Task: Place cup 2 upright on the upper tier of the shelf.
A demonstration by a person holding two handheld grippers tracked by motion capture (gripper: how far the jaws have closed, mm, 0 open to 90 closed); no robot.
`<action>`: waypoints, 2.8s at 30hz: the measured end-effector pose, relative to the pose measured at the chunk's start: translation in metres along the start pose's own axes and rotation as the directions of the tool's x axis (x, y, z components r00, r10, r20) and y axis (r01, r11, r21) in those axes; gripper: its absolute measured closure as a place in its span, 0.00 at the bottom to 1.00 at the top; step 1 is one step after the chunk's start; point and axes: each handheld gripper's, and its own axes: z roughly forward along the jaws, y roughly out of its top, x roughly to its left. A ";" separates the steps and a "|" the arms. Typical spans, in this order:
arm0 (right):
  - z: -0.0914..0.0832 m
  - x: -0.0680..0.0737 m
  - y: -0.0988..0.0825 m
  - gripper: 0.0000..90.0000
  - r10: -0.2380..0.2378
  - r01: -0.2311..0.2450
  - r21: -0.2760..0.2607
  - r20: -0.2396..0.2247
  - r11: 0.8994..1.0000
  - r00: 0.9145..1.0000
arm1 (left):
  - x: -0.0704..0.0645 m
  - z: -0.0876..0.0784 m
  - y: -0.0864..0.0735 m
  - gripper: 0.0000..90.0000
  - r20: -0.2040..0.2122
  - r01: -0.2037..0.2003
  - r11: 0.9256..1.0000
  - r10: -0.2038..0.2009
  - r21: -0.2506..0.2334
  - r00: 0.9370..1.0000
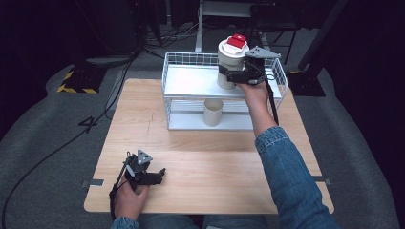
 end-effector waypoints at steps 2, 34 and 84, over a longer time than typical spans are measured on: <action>0.000 -0.001 0.001 0.15 0.002 -0.002 0.009 -0.001 1.000 1.000 | 0.000 0.000 0.000 0.11 0.000 0.001 1.000 -0.001 0.001 1.000; -0.041 -0.002 0.009 0.02 -0.009 0.009 0.067 0.003 0.998 1.000 | 0.000 0.002 0.002 0.11 0.012 -0.006 1.000 0.006 -0.001 1.000; -0.222 0.012 -0.092 0.04 -0.100 0.096 0.250 0.003 0.963 0.995 | 0.006 0.004 0.005 0.11 0.014 -0.020 1.000 0.020 0.003 1.000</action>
